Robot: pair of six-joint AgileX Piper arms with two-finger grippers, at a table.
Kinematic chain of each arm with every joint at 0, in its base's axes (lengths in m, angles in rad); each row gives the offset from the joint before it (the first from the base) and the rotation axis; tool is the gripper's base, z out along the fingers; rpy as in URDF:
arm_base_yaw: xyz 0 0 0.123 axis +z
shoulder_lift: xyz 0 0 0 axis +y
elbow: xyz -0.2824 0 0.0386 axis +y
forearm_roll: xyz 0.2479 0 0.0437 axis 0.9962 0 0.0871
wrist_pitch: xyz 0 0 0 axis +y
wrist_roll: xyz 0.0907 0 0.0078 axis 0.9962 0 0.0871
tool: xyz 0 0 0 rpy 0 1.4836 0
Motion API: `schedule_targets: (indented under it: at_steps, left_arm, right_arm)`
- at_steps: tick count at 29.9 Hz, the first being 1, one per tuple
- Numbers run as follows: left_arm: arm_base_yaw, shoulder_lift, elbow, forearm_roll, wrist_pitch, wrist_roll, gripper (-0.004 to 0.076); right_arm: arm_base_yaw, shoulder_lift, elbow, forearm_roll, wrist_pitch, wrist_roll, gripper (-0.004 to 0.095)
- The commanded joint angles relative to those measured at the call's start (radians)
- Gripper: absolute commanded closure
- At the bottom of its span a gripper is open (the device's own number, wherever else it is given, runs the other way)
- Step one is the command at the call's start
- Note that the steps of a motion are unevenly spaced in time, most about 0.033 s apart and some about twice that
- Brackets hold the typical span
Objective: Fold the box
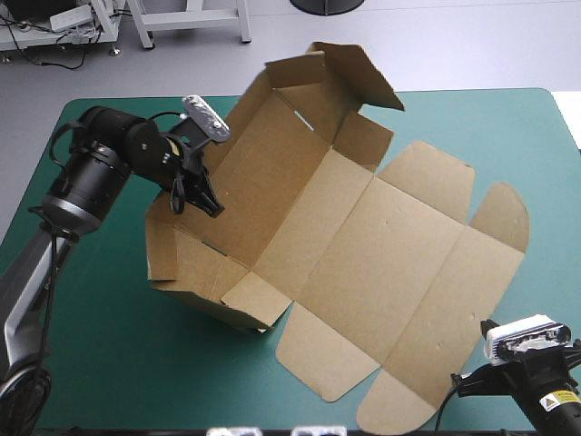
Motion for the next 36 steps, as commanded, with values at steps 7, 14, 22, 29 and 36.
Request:
schedule_targets:
  at_steps: [7, 14, 22, 29, 36]
  left_arm:
    - [-0.408, -0.047, -0.034, 0.557, -0.040, 0.001, 0.0729]
    - [-0.490, -0.037, -0.034, 0.658, -0.172, 0.001, 0.0729]
    - [-0.490, 0.036, -0.034, 0.690, -0.317, -0.086, 0.0729]
    - [-0.491, 0.086, -0.034, 0.947, -0.403, -0.286, 0.0729]
    - [-0.491, 0.104, -0.014, 0.905, -0.387, -0.302, 0.0729]
  right_arm:
    - [0.005, 0.011, -0.032, 0.029, -0.080, -0.003, 0.0932]
    - [0.005, 0.011, -0.032, 0.029, -0.087, 0.010, 0.0932]
    - [0.005, 0.011, -0.032, 0.023, -0.125, 0.074, 0.0932]
    - [0.005, 0.011, -0.032, -0.010, -0.145, 0.140, 0.0932]
    - [0.005, 0.041, -0.044, -0.031, -0.151, 0.155, 0.0932]
